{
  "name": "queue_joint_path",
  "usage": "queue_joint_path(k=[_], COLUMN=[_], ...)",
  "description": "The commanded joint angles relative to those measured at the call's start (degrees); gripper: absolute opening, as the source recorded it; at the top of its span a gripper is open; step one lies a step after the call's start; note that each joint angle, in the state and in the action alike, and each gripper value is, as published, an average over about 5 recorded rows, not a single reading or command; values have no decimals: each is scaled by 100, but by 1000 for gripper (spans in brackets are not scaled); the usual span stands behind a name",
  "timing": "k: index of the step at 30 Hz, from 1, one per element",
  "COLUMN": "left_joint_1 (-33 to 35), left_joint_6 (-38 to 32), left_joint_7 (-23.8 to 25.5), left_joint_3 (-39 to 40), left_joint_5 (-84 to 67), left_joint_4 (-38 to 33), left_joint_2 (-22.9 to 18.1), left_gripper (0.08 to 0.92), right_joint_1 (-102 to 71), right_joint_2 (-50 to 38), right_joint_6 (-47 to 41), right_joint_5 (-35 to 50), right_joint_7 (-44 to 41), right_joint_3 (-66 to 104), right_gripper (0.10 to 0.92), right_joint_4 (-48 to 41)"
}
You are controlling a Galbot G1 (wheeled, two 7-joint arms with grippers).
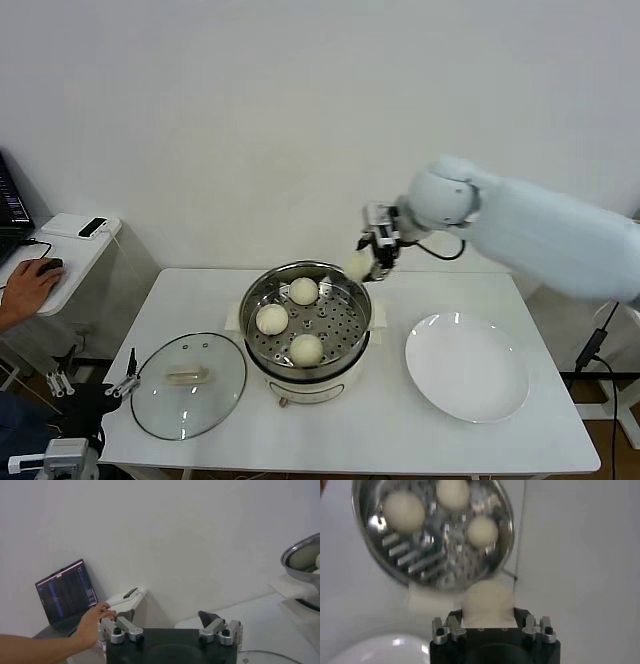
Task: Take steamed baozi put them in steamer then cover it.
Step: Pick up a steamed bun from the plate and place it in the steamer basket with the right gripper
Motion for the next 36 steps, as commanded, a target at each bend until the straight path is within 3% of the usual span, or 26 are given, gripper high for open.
queue_joint_path(k=[1,27,36], left_joint_1=[-15,-158,-159], left_joint_6=[12,5,8], left_joint_7=[2,0,1], left_joint_3=[-25,7,-4], left_joint_5=[-1,-29,-34], left_joint_4=[-25,149,130], left_joint_2=[-22,1,11], left_gripper=[823,823,823], right_joint_1=[-163,-946,-634], right_joint_2=[1083,926,606], right_joint_6=[-563,-829,-830], right_joint_5=[621,251,474], right_joint_7=[507,773,827], right_joint_3=[-386,-553,-293], right_gripper=[650,651,810], right_joint_4=[-466,-618,-135])
